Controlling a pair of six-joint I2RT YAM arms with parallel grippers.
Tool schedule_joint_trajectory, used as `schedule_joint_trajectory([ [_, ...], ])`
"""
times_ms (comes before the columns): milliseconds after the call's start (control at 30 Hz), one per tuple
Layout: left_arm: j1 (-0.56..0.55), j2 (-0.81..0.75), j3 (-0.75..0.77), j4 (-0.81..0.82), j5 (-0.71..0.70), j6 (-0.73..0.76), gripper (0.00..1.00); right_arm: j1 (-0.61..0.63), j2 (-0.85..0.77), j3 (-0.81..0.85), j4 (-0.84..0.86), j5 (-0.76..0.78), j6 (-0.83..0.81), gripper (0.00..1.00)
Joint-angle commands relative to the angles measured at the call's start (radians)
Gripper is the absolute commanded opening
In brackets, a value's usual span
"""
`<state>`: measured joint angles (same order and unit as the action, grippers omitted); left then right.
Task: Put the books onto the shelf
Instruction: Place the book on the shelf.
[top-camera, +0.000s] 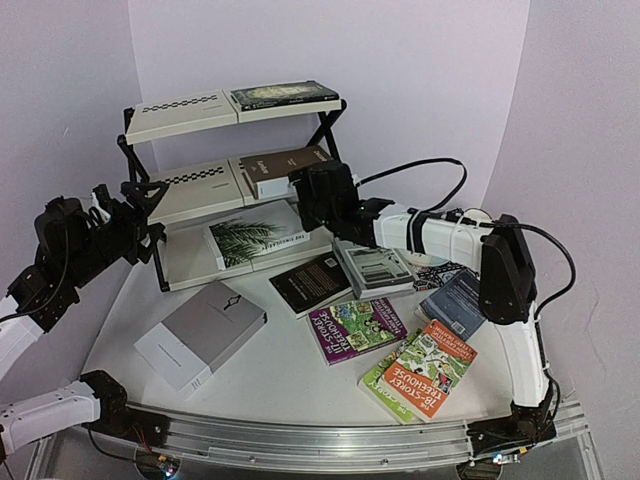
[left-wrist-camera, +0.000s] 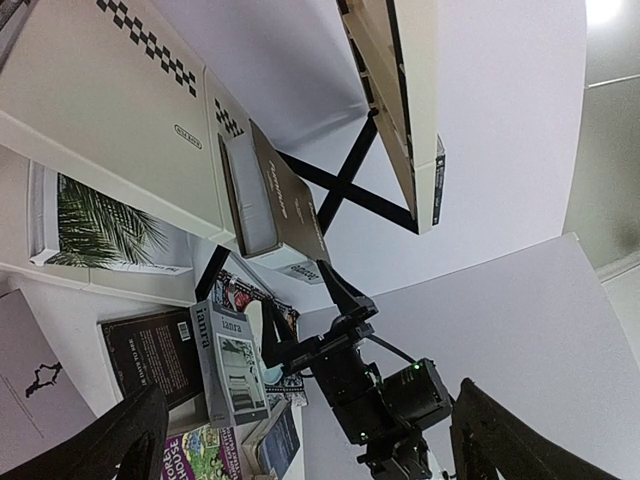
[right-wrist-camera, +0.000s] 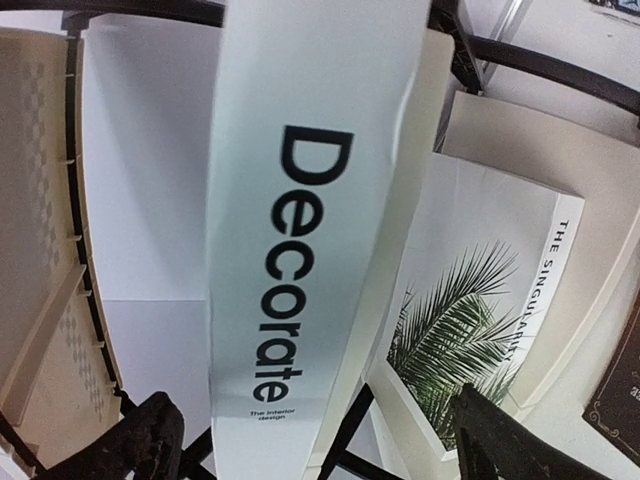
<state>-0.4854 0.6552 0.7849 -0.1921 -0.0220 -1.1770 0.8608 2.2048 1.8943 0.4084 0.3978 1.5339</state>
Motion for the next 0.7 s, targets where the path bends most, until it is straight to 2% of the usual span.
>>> schedule_joint_trajectory([
  [0,0.001,-0.006,0.019,0.008,0.017,0.015,1.0,0.005,-0.124,-0.051,0.07,0.0,-0.095,0.85],
  [100,0.001,-0.008,0.017,0.009,0.017,0.014,1.0,0.004,-0.151,-0.098,0.071,0.01,-0.099,0.64],
  [167,0.001,-0.007,0.016,0.008,0.017,0.012,1.0,0.005,-0.16,-0.115,0.071,0.017,-0.104,0.43],
  [267,0.001,-0.003,0.017,0.008,0.019,0.011,1.0,0.005,-0.158,-0.12,0.071,0.016,-0.101,0.16],
  [333,0.001,-0.003,0.017,0.008,0.018,0.01,1.0,0.005,-0.148,-0.114,0.071,0.011,-0.092,0.05],
  [400,0.001,-0.003,0.017,0.008,0.018,0.01,1.0,0.004,-0.136,-0.102,0.071,0.004,-0.082,0.0],
  [667,0.001,-0.01,0.016,0.008,0.013,0.01,1.0,0.003,-0.077,-0.033,0.07,-0.01,-0.062,0.0],
])
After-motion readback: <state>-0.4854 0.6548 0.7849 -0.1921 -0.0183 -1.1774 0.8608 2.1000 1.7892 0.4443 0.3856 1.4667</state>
